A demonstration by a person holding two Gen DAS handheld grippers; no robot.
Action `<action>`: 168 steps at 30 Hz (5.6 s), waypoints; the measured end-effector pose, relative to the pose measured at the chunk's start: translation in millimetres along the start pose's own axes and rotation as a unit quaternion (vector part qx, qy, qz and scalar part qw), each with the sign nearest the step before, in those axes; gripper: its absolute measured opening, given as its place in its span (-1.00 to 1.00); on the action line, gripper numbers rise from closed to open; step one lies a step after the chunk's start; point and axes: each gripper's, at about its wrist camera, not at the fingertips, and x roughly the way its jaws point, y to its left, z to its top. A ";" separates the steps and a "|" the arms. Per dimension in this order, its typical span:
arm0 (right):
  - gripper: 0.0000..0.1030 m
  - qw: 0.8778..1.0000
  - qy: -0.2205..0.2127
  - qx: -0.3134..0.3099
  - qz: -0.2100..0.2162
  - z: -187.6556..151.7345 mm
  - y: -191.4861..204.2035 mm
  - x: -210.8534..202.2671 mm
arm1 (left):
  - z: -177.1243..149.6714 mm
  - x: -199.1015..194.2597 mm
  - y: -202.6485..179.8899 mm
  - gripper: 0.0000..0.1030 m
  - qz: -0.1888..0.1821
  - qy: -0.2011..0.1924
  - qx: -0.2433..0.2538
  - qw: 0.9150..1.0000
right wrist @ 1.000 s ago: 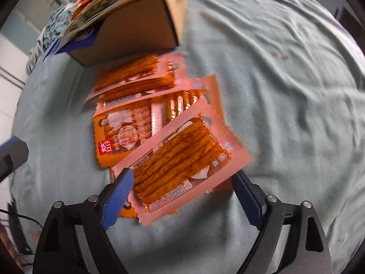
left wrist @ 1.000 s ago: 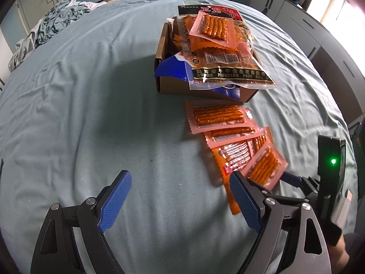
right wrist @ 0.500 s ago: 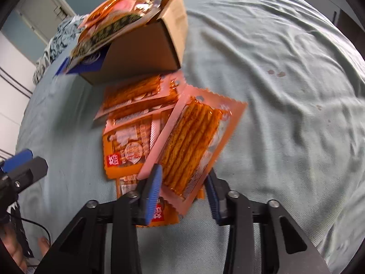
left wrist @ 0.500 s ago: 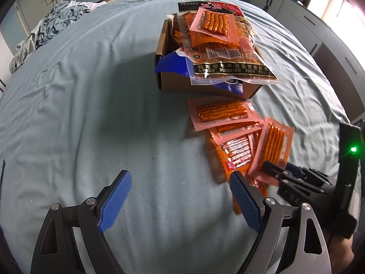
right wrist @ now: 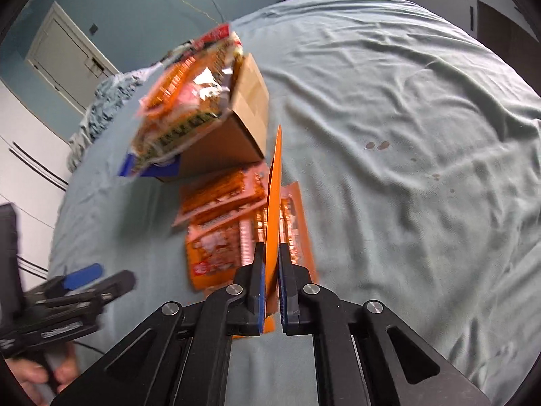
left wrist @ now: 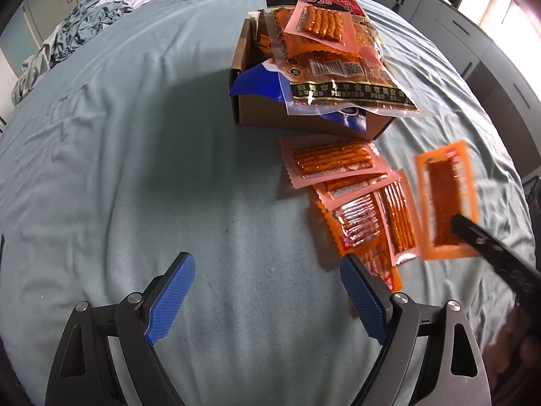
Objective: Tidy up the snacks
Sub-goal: 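Lift the orange packet with the right tool while the left tool grasps another packet, then carry the packet over the box and open the left tool, then carry the orange packet over the box and open the right tool, then move the right tool back toward the remaining sausage packets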
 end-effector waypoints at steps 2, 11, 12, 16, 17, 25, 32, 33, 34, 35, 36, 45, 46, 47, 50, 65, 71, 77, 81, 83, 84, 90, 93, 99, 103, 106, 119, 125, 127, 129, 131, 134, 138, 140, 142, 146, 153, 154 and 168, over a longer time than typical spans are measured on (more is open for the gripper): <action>-0.91 1.000 -0.010 -0.003 0.008 -2.1 -0.6 -14.9 | -0.2 2.2 -1.6 0.72 -0.003 -0.001 0.003 1.000; -0.91 0.998 0.023 0.048 0.030 -24.2 -30.9 -46.0 | -2.7 25.5 -18.9 0.72 -0.043 0.014 0.023 0.999; -0.91 0.997 0.034 0.057 0.030 -25.1 -36.2 -42.2 | -3.5 31.2 -23.2 0.72 -0.053 0.022 0.024 0.998; -0.91 0.994 0.058 0.084 0.031 -18.7 -50.5 -22.9 | -3.7 50.7 -40.5 0.72 -0.052 0.035 0.043 0.997; -0.91 0.994 0.057 0.086 0.031 -15.9 -50.8 -20.8 | -3.1 54.7 -43.4 0.72 -0.049 0.040 0.045 0.997; -0.91 0.995 0.049 0.084 0.012 -7.2 -52.3 -7.7 | 18.7 76.2 -52.8 0.18 -0.064 0.041 0.016 0.997; -0.91 0.995 0.052 0.080 0.007 -7.8 -47.5 3.4 | 21.5 66.7 -51.2 -0.93 -0.091 0.029 0.010 0.995; -0.91 0.995 0.054 0.078 0.007 -7.8 -47.4 4.8 | 21.1 64.4 -50.5 -0.96 -0.093 0.032 0.009 0.995; -0.91 0.995 0.055 0.077 0.005 -8.3 -46.8 5.7 | 19.5 60.2 -48.7 -1.00 -0.098 0.033 0.006 0.995; -0.91 0.995 0.056 0.077 0.003 -8.4 -47.7 6.0 | 18.4 55.8 -46.9 -1.00 -0.103 0.033 0.002 0.994; -0.91 0.995 0.055 0.078 0.001 -8.6 -48.6 5.5 | 17.4 53.3 -46.5 -1.00 -0.106 0.032 0.000 0.994; -0.91 0.996 0.035 0.087 0.004 -7.5 -55.2 -7.9 | -2.3 -14.7 -35.2 -1.00 -0.114 -0.021 -0.010 0.993; -0.91 0.996 0.033 0.086 0.005 -7.4 -54.8 -9.5 | -4.9 -26.6 -32.0 -1.00 -0.118 -0.033 -0.010 0.992; -0.91 0.996 0.030 0.085 0.007 -7.4 -54.7 -11.5 | -5.8 -34.1 -31.1 -1.00 -0.124 -0.041 -0.012 0.991; -0.91 0.996 0.025 0.086 0.010 -7.7 -55.4 -15.0 | -10.2 -55.1 -32.1 -1.00 -0.132 -0.068 -0.016 0.989; -0.91 0.994 0.016 0.096 0.041 -1.9 -59.4 -18.1 | 26.8 -128.9 -14.1 -1.00 -0.139 -0.186 -0.027 0.972; -0.91 0.995 0.019 0.090 0.046 0.5 -56.3 -12.1 | 91.7 -139.9 -8.8 -1.00 -0.133 -0.221 -0.024 0.966; -0.91 0.995 0.022 0.089 0.044 1.7 -56.7 -7.2 | 159.5 -111.1 -18.7 -1.00 -0.164 -0.218 -0.048 0.961; -0.91 0.995 0.027 0.087 0.035 2.1 -57.8 -1.6 | 182.9 -83.5 -25.5 -1.00 -0.151 -0.222 -0.055 0.962; -0.91 0.995 0.033 0.090 0.033 2.3 -59.9 2.1 | 192.5 -48.1 -17.7 -1.00 -0.129 -0.182 -0.075 0.972; -0.91 0.995 0.035 0.092 0.033 2.5 -60.5 3.6 | 194.1 -35.8 -12.9 -0.95 -0.123 -0.164 -0.085 0.975; -0.91 0.995 0.035 0.087 0.029 3.7 -57.7 7.4 | 175.4 14.9 15.4 -0.56 -0.057 -0.084 -0.097 0.990; -0.91 0.995 0.032 0.085 0.028 3.2 -57.5 6.3 | 162.6 5.8 19.7 0.04 -0.036 -0.093 -0.083 0.992; -0.91 0.997 0.005 0.071 0.030 3.1 -52.3 -8.9 | 121.4 -37.2 12.2 0.42 0.011 -0.116 -0.022 0.993; -0.91 0.998 -0.012 0.062 0.028 0.5 -49.3 -18.9 | 88.1 -53.2 9.3 0.46 0.062 -0.093 0.011 0.994; -0.91 0.998 -0.016 0.059 0.028 -4.5 -50.1 -26.1 | 64.1 -66.5 5.5 0.49 0.069 -0.086 0.040 0.993; -0.91 0.998 -0.033 0.035 0.031 20.7 -10.7 -60.4 | -4.9 -71.6 21.6 0.82 0.051 -0.088 0.023 0.995; -0.91 0.995 -0.053 0.041 0.071 66.0 22.9 -63.5 | 1.2 -69.8 36.8 0.83 0.034 -0.088 -0.002 0.996; -0.91 0.994 -0.060 0.044 0.084 80.7 32.8 -60.7 | 1.2 -66.2 37.4 0.83 0.048 -0.087 0.003 0.995; -0.91 0.992 -0.062 0.048 0.095 99.2 44.0 -53.9 | 2.1 -63.5 37.5 0.83 0.043 -0.081 0.006 0.996; -0.91 0.990 -0.059 0.050 0.115 116.3 57.0 -43.1 | 3.1 -63.9 37.7 0.83 0.030 -0.079 0.006 0.996; -0.91 0.990 -0.055 0.043 0.124 140.4 73.6 -25.9 | 6.1 -67.1 37.5 0.83 0.022 -0.086 0.007 0.996; -0.91 0.988 -0.038 0.053 0.142 158.7 81.8 0.4 | 9.9 -67.0 41.0 0.83 0.017 -0.087 0.001 0.996; -0.91 0.987 -0.024 0.061 0.150 165.2 79.4 17.8 | 10.5 -63.8 43.5 0.83 0.007 -0.080 -0.006 0.997; -0.91 0.988 -0.014 0.066 0.140 170.0 74.6 33.4 | 11.0 -62.5 44.6 0.83 0.001 -0.076 -0.008 0.997; -0.90 0.989 0.011 0.092 0.114 179.7 63.5 69.5 | 11.7 -64.3 45.0 0.83 -0.001 -0.081 -0.009 0.997; 0.25 0.996 0.007 0.076 0.040 182.0 65.9 64.1 | 10.9 -59.2 45.2 0.83 -0.004 -0.071 -0.011 0.997; 0.29 0.997 -0.002 0.067 0.027 180.3 66.1 56.9 | 10.6 -59.2 44.3 0.83 -0.002 -0.071 -0.009 0.997; 0.29 0.972 0.010 -0.108 -0.208 35.7 24.5 -55.9 | -1.7 -52.5 18.1 0.83 0.033 -0.069 0.036 0.996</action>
